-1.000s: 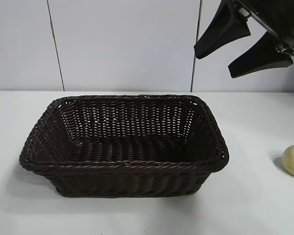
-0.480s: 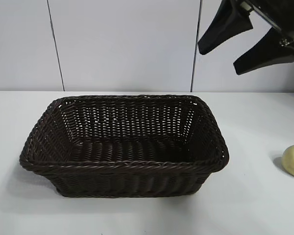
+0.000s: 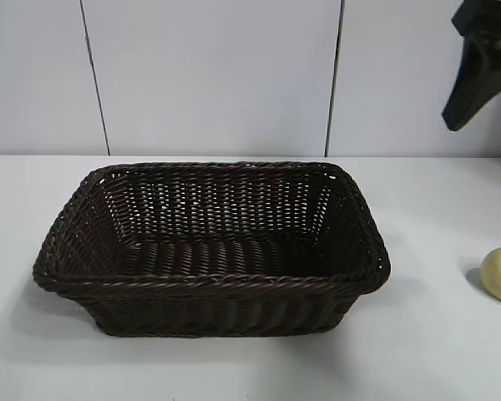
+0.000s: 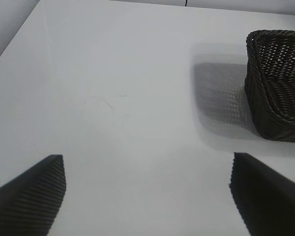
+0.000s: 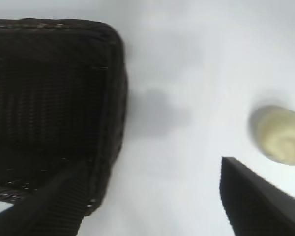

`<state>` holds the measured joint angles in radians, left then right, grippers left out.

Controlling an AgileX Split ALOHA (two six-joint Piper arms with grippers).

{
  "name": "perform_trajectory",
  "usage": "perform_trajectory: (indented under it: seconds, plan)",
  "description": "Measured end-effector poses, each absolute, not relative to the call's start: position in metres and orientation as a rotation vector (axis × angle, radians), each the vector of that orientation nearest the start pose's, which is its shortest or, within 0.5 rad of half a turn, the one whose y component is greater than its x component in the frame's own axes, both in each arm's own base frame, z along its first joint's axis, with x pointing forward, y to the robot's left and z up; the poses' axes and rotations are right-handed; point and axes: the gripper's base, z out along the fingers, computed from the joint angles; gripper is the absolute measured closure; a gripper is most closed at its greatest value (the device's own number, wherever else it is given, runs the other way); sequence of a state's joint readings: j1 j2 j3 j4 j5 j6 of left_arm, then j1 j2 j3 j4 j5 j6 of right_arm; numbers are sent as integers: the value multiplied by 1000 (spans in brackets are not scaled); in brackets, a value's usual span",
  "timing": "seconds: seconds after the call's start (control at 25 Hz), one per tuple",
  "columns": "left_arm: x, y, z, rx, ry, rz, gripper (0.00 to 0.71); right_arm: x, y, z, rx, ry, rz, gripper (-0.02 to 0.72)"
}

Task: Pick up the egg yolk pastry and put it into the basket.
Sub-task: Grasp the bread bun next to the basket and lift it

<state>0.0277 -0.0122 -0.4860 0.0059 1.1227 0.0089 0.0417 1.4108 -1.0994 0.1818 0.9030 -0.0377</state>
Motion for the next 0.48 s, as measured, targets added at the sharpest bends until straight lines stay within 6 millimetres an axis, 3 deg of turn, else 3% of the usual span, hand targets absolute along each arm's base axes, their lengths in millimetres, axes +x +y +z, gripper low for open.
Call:
perform_trajectory:
  seconds: [0.24,0.48]
  plan:
    - [-8,0,268,-20,2108,29,52,286,-4,287,139,2696,181,165]
    - [-8,0,268,-20,2108,29,52,306,-8,247,157,2826,172,165]
